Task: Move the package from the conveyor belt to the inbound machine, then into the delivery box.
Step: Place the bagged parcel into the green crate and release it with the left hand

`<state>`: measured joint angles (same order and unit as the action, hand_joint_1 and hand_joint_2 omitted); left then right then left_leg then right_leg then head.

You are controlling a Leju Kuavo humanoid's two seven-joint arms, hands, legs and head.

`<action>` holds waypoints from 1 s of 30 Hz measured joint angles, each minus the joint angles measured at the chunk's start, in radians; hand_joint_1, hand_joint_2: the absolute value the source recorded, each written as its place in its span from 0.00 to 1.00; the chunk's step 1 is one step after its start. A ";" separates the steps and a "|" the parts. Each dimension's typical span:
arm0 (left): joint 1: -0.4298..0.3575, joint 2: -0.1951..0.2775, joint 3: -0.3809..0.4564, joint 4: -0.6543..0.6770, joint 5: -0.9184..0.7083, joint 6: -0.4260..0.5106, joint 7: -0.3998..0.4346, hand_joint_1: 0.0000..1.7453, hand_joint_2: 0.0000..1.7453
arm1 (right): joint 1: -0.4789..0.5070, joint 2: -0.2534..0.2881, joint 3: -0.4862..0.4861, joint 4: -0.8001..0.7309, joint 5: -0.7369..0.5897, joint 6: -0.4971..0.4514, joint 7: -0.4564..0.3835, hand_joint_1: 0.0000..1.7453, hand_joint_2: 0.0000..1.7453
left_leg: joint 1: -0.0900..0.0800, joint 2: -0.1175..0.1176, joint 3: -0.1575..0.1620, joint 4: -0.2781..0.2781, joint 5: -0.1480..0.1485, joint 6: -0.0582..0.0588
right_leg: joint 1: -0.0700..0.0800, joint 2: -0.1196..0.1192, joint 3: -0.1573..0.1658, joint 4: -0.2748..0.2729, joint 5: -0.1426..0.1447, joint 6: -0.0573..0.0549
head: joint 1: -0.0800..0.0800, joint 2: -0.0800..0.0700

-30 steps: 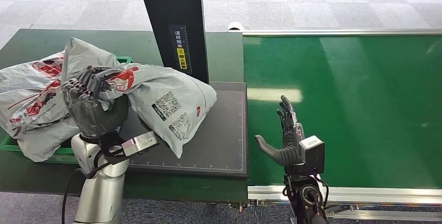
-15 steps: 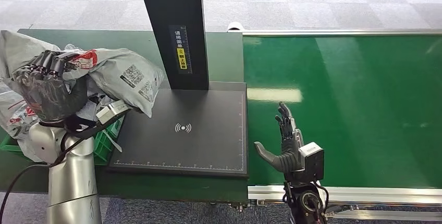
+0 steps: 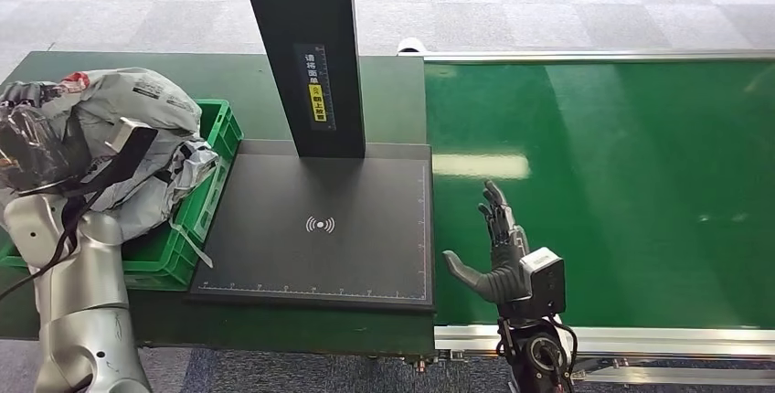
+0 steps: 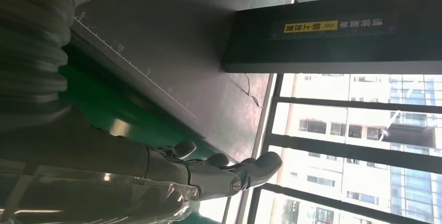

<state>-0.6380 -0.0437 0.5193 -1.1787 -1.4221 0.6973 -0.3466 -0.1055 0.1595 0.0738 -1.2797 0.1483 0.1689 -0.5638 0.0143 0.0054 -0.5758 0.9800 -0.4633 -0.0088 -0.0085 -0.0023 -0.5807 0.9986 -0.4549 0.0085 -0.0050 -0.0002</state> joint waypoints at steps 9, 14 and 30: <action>-0.072 0.058 0.060 0.071 0.005 0.000 -0.014 1.00 1.00 | -0.015 -0.001 0.018 0.014 0.007 0.000 0.007 0.00 1.00 | 0.000 0.000 0.000 0.000 0.000 0.000 | 0.000 0.000 0.000 0.000 0.000 0.000 | 0.000 0.000; -0.145 0.088 0.100 0.094 0.008 0.000 -0.051 1.00 1.00 | -0.021 -0.001 0.024 0.025 0.011 -0.004 0.013 0.00 1.00 | 0.000 0.000 0.000 0.000 0.000 0.000 | 0.000 0.000 0.000 0.000 0.000 0.000 | 0.000 0.000; -0.382 0.211 -0.071 0.560 -0.149 -0.271 0.550 1.00 1.00 | -0.018 0.001 0.027 0.020 0.046 -0.002 0.045 0.00 1.00 | 0.001 0.001 0.000 0.000 0.001 -0.001 | 0.001 0.001 0.000 0.001 0.001 -0.001 | 0.000 0.000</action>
<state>-1.0197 0.1674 0.4478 -0.6189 -1.5707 0.4263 0.2037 -0.1231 0.1602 0.1012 -1.2592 0.1945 0.1670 -0.5192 0.0149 0.0064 -0.5753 0.9803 -0.4624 -0.0095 -0.0080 -0.0013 -0.5811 0.9993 -0.4539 0.0072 -0.0049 -0.0003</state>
